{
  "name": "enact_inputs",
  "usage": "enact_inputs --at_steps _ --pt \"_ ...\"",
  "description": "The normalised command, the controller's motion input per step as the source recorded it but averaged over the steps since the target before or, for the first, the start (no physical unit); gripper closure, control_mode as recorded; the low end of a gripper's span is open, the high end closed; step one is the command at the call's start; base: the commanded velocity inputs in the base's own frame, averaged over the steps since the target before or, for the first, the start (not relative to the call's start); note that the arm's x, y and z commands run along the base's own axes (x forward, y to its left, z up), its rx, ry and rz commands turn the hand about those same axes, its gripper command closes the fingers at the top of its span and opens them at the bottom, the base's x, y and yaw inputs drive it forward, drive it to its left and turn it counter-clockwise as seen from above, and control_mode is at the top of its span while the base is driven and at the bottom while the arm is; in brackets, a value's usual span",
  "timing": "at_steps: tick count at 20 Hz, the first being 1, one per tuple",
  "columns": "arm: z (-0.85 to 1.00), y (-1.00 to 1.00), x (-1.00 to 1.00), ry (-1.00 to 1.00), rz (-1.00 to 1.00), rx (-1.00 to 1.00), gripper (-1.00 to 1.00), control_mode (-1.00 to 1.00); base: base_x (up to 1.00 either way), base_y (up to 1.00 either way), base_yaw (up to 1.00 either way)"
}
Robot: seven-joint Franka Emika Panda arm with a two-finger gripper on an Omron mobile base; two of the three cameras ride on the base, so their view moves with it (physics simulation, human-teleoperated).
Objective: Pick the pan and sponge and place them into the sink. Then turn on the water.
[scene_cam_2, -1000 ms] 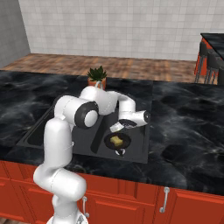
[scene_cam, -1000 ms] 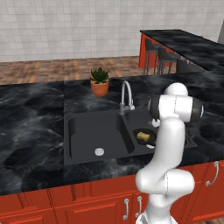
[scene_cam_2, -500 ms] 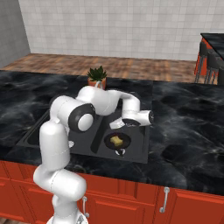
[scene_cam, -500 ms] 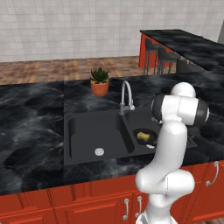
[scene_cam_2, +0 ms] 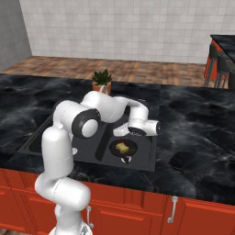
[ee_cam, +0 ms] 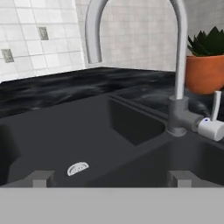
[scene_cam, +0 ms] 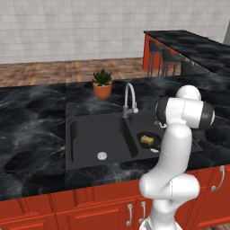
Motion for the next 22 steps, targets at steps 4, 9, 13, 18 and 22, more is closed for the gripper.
enact_inputs --at_steps 4,9,13,18,22 --pt "0.13 -0.04 0.00 -0.10 0.03 0.12 -1.00 -1.00 0.00 0.00 0.00" --pt "0.15 -0.08 0.00 -0.10 0.02 0.12 -1.00 -1.00 0.00 0.00 0.00" --pt "0.13 -0.01 0.00 -0.07 0.01 0.10 -1.00 -1.00 0.00 0.00 0.00" --pt "0.18 0.06 0.01 -0.03 0.00 0.07 -1.00 -1.00 0.00 0.00 0.00" --pt "0.14 0.17 0.00 -0.02 -0.02 0.03 -1.00 -1.00 0.00 0.00 0.00"
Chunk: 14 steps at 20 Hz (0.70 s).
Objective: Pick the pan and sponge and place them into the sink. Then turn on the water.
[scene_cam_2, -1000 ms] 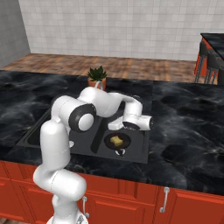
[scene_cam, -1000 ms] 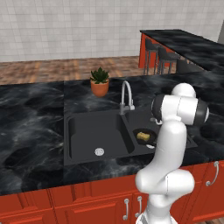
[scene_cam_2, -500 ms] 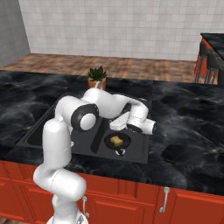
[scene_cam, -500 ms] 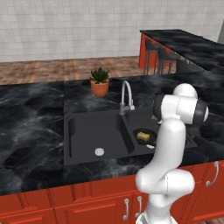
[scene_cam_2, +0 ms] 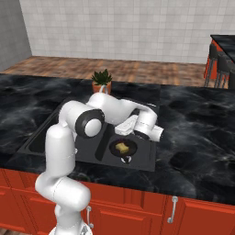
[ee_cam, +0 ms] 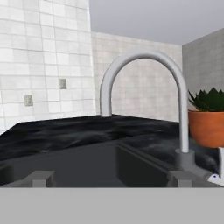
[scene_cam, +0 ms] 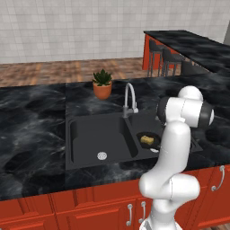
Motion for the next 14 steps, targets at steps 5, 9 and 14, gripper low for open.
enact_inputs --at_steps 5,9,14 --pt "0.15 0.21 0.03 0.00 -0.05 0.01 -1.00 -1.00 0.00 0.00 0.00" --pt "0.15 0.16 0.02 0.00 -0.04 0.02 -1.00 -1.00 0.00 0.00 0.00" --pt "0.11 0.12 0.01 0.00 -0.03 0.03 -1.00 -1.00 0.00 0.00 0.00"
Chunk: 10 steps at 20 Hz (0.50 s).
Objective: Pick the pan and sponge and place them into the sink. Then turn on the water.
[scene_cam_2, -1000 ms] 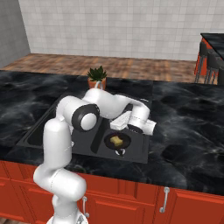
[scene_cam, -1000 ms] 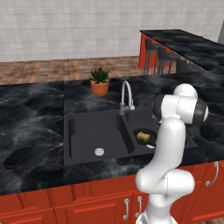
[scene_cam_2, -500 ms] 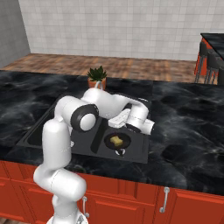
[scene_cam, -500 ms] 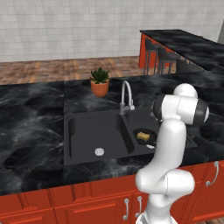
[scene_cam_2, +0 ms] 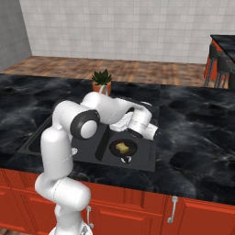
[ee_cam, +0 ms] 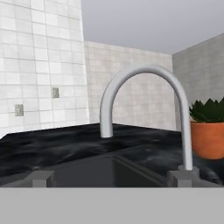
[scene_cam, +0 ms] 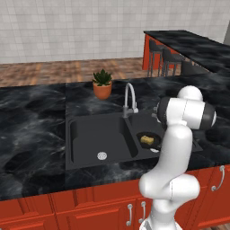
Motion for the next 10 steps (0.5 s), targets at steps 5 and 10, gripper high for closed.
enact_inputs --at_steps 5,10 --pt "0.10 0.10 0.00 0.00 -0.03 0.04 -1.00 -1.00 0.00 0.00 0.00" --pt "0.08 0.08 0.00 0.00 -0.03 0.03 -1.00 -1.00 0.00 0.00 0.00"
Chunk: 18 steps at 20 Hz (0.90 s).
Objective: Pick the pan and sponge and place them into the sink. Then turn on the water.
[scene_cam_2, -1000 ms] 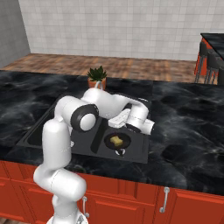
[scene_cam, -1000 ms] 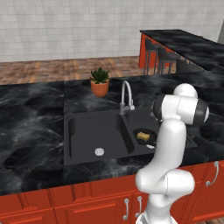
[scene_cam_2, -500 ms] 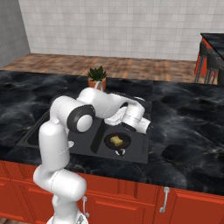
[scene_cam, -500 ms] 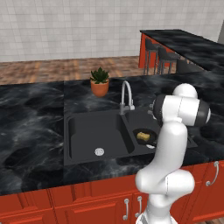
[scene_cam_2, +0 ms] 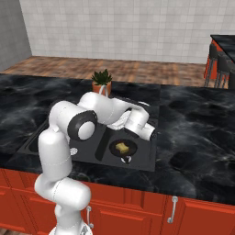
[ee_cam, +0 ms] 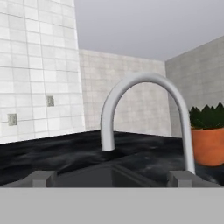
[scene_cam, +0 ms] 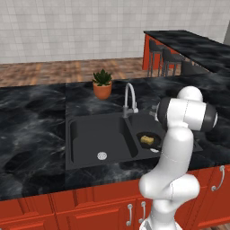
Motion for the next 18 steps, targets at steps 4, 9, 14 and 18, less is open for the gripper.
enact_inputs --at_steps 4,9,14,18 --pt "0.07 0.09 0.03 0.00 -0.02 0.03 -1.00 -1.00 0.00 0.00 0.00" --pt "0.04 0.11 0.06 0.00 0.00 0.03 -1.00 -1.00 0.00 0.00 0.00" --pt "0.01 0.11 0.08 0.00 0.00 0.02 -1.00 -1.00 0.00 0.00 0.00" --pt "0.00 0.10 0.06 0.00 0.00 0.02 -1.00 -1.00 0.00 0.00 0.00"
